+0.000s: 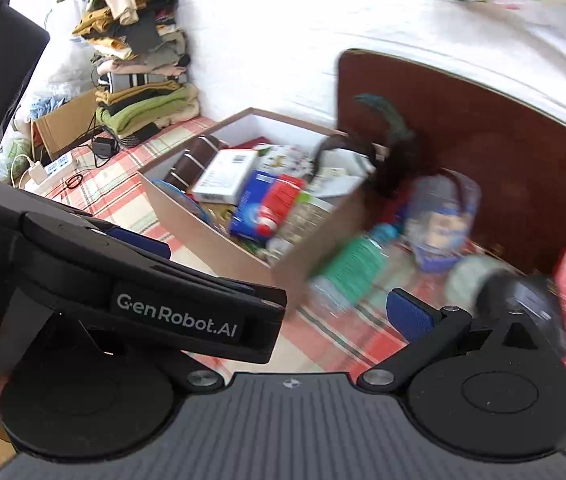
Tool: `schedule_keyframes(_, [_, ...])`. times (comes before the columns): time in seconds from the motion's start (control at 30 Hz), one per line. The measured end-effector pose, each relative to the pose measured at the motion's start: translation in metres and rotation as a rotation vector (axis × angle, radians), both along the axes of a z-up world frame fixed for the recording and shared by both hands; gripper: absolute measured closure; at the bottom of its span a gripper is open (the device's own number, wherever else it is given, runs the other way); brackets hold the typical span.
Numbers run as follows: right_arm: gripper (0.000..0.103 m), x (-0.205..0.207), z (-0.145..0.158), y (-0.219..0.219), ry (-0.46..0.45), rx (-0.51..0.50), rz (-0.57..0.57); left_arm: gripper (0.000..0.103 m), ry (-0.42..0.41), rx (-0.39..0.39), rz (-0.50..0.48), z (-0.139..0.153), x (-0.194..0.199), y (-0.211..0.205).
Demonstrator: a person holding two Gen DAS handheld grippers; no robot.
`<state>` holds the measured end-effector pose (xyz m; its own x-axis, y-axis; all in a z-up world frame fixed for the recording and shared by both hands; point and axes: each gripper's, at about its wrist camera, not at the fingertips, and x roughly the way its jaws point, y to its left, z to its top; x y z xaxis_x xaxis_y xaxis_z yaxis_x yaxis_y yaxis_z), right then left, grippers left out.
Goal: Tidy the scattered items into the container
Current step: 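Grasp the cotton swab bag with left tool while right tool grasps white tube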
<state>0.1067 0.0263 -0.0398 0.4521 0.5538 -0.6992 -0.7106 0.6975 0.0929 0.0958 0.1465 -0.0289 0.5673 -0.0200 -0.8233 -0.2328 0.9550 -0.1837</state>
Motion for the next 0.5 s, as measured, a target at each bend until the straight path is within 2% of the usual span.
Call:
schedule_keyframes(0.17, [0.000, -0.008, 0.003, -0.060, -0.001, 0.017, -0.061, 0.000, 0.008, -0.009, -0.057, 0.000, -0.001, -0.058])
schedule_keyframes(0.3, [0.000, -0.008, -0.004, -0.100, 0.035, 0.034, -0.131, 0.000, 0.020, -0.013, -0.103, -0.002, 0.000, -0.101])
schedule_keyframes(0.5, [0.000, -0.001, -0.018, -0.140, 0.098, 0.067, -0.223, 0.000, 0.058, -0.012, -0.145, -0.014, 0.013, -0.134])
